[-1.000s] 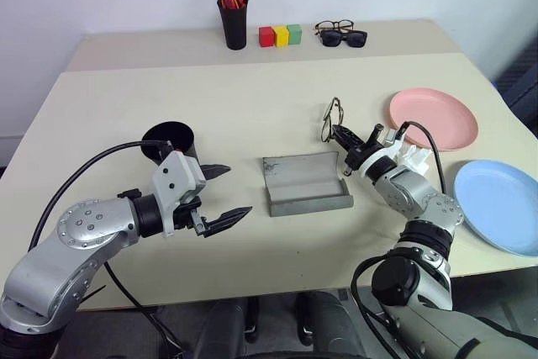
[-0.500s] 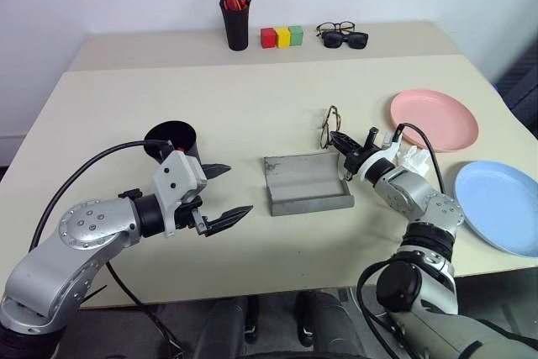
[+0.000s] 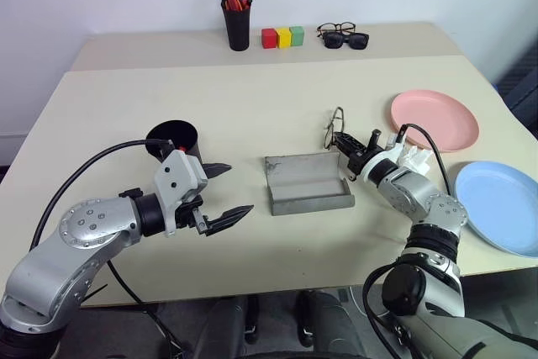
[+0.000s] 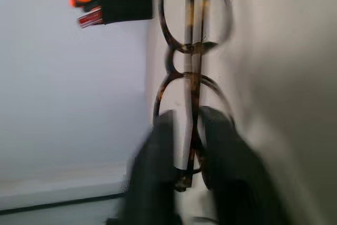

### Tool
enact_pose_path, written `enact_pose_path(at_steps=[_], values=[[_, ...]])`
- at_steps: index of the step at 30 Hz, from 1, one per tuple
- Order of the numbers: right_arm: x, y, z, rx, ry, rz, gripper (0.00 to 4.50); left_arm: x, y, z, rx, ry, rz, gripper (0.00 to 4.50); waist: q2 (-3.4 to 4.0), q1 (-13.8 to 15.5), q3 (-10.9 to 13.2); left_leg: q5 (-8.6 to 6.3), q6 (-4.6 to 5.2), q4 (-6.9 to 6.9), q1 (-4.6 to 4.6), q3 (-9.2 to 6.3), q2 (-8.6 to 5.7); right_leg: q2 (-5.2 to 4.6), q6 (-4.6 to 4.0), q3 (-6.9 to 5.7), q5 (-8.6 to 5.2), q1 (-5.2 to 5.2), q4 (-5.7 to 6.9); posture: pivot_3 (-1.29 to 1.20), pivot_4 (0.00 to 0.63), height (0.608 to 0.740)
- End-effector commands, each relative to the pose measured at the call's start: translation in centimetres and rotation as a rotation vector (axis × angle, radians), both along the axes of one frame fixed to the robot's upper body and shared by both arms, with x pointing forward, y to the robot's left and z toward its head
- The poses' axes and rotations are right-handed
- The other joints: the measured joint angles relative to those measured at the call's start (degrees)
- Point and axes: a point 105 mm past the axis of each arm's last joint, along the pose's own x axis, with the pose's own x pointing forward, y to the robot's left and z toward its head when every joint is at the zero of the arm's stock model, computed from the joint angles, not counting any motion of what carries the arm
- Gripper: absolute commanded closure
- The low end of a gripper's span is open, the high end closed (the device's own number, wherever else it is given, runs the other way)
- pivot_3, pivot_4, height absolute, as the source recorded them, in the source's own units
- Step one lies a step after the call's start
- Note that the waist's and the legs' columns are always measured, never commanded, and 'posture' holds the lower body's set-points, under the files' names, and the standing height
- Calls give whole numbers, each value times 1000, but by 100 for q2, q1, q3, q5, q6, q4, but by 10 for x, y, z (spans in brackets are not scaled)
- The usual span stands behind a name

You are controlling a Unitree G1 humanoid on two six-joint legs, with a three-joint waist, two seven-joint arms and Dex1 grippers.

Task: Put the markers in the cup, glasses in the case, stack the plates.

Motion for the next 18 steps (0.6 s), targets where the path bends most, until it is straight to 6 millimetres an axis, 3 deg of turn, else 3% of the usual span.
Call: enact_pose_path(at_steps=[1,5,12,15,18], values=[[-1,-8,2,1,-7,-24,2019,-4,-6,8,-11,-29,-33,179,1,-12,1,1,2,0,0,0,0,0,0,0,0,-1,0,0,150,740],[-3,-9,1,1,-6,-30,29,-4,-6,7,-8,-28,-36,179,-2,-20,-8,1,2,0,3,0,2,2,0,0,0,1,1,0,150,740],[-12,-13,18,-71,-93,-3,29,-3,-6,7,-10,-26,-42,179,-2,3,-9,-2,-2,0,1,-1,2,0,-1,0,0,1,-2,0,150,740],[-24,-12,34,-318,-197,64,29,-1,-6,7,-11,-27,-42,179,4,10,-5,-3,2,0,-5,-1,2,-1,-1,0,0,-3,-8,0,150,740],[-36,-20,56,-741,-391,55,29,1,-7,6,-15,-26,-46,179,11,5,-1,-3,7,0,-9,0,2,-1,-1,0,-1,-7,-11,0,150,740]])
